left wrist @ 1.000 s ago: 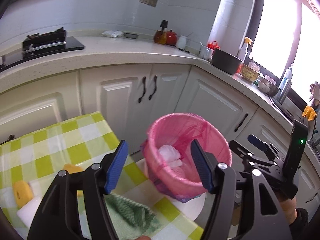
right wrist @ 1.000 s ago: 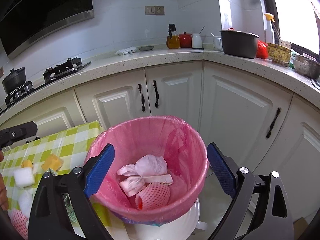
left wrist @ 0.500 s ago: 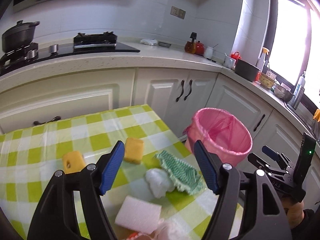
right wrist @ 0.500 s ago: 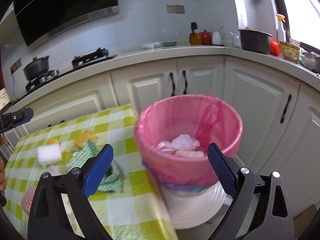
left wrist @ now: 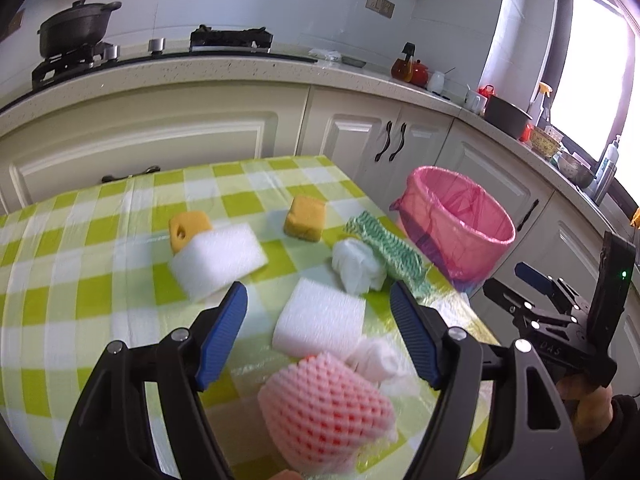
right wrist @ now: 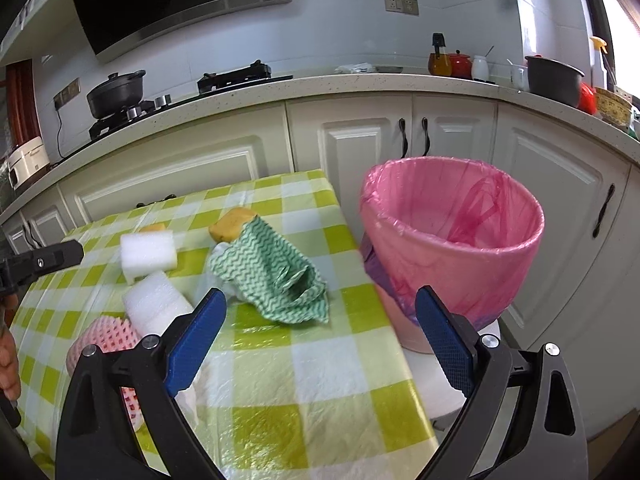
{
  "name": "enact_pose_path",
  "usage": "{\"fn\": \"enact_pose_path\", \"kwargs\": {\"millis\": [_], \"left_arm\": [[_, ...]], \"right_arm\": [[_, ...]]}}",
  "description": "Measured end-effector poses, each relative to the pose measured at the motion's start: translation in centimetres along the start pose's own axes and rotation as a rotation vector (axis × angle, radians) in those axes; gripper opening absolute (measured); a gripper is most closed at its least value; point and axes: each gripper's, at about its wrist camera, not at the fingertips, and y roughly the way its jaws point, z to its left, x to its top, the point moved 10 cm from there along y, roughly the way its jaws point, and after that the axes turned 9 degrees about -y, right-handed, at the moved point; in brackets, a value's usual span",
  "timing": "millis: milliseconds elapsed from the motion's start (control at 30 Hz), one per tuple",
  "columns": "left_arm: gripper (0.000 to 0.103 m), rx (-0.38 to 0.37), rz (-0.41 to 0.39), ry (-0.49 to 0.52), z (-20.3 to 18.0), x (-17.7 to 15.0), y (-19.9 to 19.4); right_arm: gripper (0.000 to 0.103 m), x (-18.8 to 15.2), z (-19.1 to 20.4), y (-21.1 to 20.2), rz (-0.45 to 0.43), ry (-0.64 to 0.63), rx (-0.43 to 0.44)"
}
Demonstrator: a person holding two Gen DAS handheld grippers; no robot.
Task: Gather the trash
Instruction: 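Grasp the small pink foam net with the left tool while the right tool grasps a white tissue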
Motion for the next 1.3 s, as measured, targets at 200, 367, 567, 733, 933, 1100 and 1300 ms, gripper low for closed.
{"fn": "enact_pose_path", "kwargs": {"millis": [200, 367, 567, 733, 933, 1100, 1300], "left_arm": [[0.072, 0.007, 0.030, -0.017, 1.0, -2.6, 0.0], [0.076, -0.002, 0.058, -0.021, 1.1, -4.0, 0.1], [0.076, -0.009, 0.115, -0.026, 1.1, -5.9, 1.3], [0.063, 0.002, 0.166, -0.007, 0.9, -7.5, 2.9], [0.029, 0.030, 0.177, 0.035, 0.7, -8.2, 3.7], [0.026, 0.056, 0.150, 0.040, 1.1, -7.4, 3.1], [0.026, 0.093, 0.114, 0.014, 2.5, -6.1, 2.2]], "right_arm": [[0.089, -1.0, 2.7, -0.1, 0.015, -0.040, 0.036], [0.089, -1.4, 3.5, 0.1, 0.024, -0.056, 0.047], [0.089, -1.7, 3.5, 0.6, 0.035, -0.052, 0.046], [0.089, -1.9, 4.0, 1.1, 0.045, -0.061, 0.056], [0.089, -2.2, 4.7, 1.4, 0.056, -0.069, 0.075], [0.089, -2.2, 5.8, 1.6, 0.064, -0.078, 0.103], [0.089, -2.4, 8.3, 1.9, 0.073, -0.122, 0.153]]}}
